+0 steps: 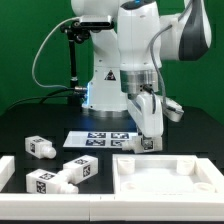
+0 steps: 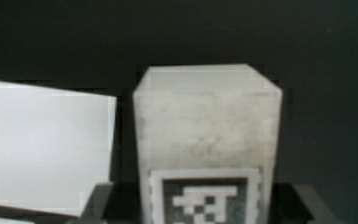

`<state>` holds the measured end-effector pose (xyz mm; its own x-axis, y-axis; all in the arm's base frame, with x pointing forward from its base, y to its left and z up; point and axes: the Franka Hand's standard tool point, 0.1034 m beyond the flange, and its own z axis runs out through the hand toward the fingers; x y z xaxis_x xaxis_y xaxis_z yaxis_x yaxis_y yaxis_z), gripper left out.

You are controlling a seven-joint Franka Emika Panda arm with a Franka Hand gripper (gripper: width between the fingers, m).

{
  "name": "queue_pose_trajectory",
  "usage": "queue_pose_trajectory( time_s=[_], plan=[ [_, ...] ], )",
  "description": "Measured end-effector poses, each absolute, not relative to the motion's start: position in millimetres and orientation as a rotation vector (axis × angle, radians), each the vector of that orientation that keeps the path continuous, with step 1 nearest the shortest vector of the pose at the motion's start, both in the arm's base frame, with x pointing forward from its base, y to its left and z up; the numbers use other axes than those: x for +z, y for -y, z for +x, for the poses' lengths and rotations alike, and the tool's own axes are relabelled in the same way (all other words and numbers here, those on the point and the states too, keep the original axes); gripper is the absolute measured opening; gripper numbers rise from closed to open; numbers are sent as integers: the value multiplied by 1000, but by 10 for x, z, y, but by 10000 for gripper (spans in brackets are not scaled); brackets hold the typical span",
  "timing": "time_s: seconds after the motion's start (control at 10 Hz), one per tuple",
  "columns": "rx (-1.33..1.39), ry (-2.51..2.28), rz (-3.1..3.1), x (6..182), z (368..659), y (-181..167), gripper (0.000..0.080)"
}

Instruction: Assemble one leg

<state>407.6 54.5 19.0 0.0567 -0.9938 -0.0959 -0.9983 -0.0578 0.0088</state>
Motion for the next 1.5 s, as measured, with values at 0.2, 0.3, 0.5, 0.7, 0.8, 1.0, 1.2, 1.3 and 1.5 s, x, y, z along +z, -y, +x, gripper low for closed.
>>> queue_pose_trajectory(
  time_s=[0.2,0.3,0.5,0.7,0.8,1.0,1.2,1.3,1.5],
  plan=[
    [127,-2257,-2098,183,4064,-554,284],
    [176,-2405,-1940,179,4018,-579,284],
    [268,-2773,-1429,191,3939,-614,284],
    [207,-2937,-1050,135,3920,-734,284],
    [209,-2935,-1037,134,3912,-778,284],
    [216,-2941,-1001,135,3906,-792,284],
    [220,-2978,-797,129,3895,-749,284],
    [205,-2982,-716,127,3901,-742,284],
    [191,-2948,-832,111,3893,-724,284]
  ],
)
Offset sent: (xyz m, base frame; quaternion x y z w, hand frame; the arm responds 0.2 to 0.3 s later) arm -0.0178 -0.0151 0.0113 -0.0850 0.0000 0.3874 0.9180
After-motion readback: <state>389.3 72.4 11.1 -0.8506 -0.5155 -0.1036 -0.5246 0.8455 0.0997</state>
